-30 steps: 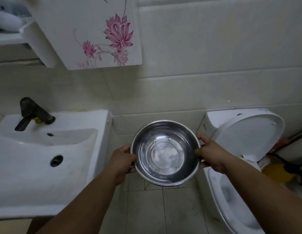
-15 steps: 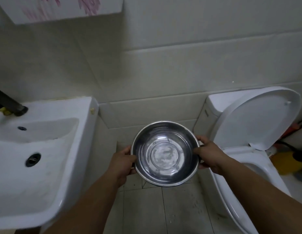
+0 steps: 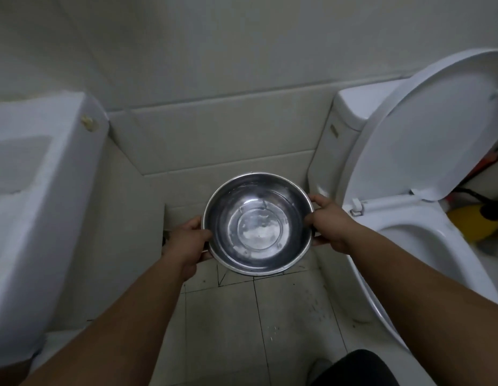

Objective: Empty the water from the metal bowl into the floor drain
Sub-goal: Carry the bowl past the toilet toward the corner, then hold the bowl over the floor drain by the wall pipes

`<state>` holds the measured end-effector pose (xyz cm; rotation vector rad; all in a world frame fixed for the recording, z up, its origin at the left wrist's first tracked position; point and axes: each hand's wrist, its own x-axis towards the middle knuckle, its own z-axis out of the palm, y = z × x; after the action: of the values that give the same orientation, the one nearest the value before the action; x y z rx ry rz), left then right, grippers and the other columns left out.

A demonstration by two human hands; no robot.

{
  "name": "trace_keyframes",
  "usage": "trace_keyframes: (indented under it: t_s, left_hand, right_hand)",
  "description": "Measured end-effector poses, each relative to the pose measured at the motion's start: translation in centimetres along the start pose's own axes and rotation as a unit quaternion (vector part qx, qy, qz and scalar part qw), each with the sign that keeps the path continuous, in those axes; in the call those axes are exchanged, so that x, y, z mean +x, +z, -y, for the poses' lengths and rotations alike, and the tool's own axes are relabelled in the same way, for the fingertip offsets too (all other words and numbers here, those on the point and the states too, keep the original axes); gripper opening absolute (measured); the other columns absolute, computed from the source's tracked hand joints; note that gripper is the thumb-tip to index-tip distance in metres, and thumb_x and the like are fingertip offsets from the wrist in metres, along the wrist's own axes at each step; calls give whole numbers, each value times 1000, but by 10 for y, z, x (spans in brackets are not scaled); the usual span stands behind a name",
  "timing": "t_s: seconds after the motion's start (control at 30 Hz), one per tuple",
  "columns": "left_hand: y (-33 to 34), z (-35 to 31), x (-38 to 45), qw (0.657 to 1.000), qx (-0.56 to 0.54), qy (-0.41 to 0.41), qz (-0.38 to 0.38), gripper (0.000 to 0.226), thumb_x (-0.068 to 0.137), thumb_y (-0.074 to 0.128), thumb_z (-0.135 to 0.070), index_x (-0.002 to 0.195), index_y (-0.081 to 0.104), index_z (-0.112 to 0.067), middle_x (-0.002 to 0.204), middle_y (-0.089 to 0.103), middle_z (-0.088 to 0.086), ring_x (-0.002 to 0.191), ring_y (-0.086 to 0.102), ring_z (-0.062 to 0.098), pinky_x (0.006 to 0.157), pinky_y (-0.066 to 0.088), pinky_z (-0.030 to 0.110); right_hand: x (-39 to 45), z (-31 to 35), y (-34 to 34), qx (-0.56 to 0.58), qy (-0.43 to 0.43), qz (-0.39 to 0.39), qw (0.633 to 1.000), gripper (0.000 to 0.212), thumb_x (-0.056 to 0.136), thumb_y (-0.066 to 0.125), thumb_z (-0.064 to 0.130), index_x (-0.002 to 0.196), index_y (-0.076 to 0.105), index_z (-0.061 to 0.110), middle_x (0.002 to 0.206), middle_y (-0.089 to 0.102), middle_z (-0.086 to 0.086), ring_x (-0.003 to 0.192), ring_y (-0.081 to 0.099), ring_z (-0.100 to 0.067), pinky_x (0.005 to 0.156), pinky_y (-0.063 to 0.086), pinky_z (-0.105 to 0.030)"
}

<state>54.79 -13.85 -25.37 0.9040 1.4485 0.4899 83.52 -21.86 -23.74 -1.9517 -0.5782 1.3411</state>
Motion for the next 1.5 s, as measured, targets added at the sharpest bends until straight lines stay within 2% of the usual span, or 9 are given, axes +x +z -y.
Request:
trace_keyframes:
  t_s: [0.27,0.4,0.57,0.77,0.9,1.03,1.17,1.37,1.5]
  left_hand:
    - [1,53,58,1000,-2,-2,-5,52,83,59,10,114,77,-27,78,81,2,58,73,14,50,57,24]
    - [-4,79,87,1000,-6,-1,-8,53,82,60,9,113,78,-30,86,83,6,61,75,17,52,58,27]
    - [-10,117,120,1000,-6,-4,-10,55,82,59,9,108,80,-34,88,83,5,63,76,18,52,58,27]
    - [-13,149,158,1000,-3,-4,-16,52,83,59,9,108,80,-32,92,83,7,66,77,19,53,58,28]
    - [-17,165,178,1000,-1,4,-18,51,85,61,8,110,78,-32,93,83,6,68,77,21,55,59,29]
    - [-19,182,195,1000,5,10,-20,51,85,60,9,112,79,-30,91,82,9,66,76,20,54,59,29]
    - [-21,200,208,1000,8,10,-21,49,87,60,8,109,79,-31,92,82,10,70,78,24,58,61,33]
    - [-25,222,220,999,14,-4,-29,48,84,60,9,106,81,-29,89,82,11,65,75,22,56,60,30]
    - [-31,232,221,999,15,-12,-25,47,85,61,6,101,82,-32,91,82,10,69,77,24,56,60,30]
  right_hand:
    - [59,-54,29,10,0,2,1000,57,80,58,-8,113,65,39,90,72,-8,60,67,-17,49,57,-30]
    - [88,-82,47,32,10,15,999,62,83,56,-8,126,60,36,101,73,-12,68,70,-20,49,58,-30]
    - [125,-118,71,37,17,11,999,63,80,56,-9,121,65,37,100,76,-14,65,70,-19,53,60,-34]
    - [163,-146,93,34,18,18,999,64,82,57,-9,128,63,36,94,77,-13,69,71,-23,57,62,-38]
    - [182,-162,103,34,14,27,999,63,84,57,-9,131,61,34,92,77,-15,64,74,-23,55,61,-36]
    - [198,-179,115,26,14,31,999,61,86,53,-10,124,62,37,85,76,-13,60,73,-21,55,62,-36]
    - [210,-193,123,19,18,43,999,57,88,53,-9,106,62,45,86,79,-13,64,74,-22,54,62,-36]
    - [226,-203,130,11,43,74,996,55,86,51,-11,102,65,39,72,79,-8,63,74,-22,53,62,-35]
    - [231,-204,135,-4,48,91,995,53,86,47,-10,105,66,35,68,78,-6,60,75,-21,55,62,-37]
